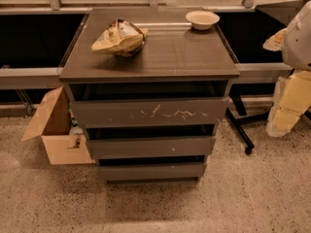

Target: Open bottom drawer

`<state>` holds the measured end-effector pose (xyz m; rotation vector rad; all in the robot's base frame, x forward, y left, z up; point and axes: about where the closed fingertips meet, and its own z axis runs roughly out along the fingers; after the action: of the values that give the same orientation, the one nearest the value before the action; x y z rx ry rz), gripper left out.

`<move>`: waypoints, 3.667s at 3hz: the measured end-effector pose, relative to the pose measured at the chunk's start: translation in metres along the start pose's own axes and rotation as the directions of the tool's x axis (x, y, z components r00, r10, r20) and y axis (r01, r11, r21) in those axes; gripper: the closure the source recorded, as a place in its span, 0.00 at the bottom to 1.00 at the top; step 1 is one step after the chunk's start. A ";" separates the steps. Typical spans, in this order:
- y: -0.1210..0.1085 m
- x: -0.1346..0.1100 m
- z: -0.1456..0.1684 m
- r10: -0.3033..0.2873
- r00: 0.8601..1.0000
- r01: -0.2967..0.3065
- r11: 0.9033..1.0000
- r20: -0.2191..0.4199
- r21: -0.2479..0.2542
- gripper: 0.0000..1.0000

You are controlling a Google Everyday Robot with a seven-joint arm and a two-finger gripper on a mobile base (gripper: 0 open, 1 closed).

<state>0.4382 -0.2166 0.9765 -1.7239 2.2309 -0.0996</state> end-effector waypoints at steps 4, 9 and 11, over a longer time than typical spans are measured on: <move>0.034 -0.001 0.147 -0.140 0.944 0.213 0.951 0.299 -0.226 0.00; 0.114 0.017 0.388 -0.237 0.911 0.353 0.871 0.336 -0.342 0.00; 0.132 0.020 0.461 -0.236 0.920 0.349 0.858 0.314 -0.377 0.00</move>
Offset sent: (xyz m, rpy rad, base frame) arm 0.0092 0.0128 -0.0678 0.1092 0.0801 0.1687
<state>0.4450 -0.1365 0.5031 -2.1521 1.8746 0.5583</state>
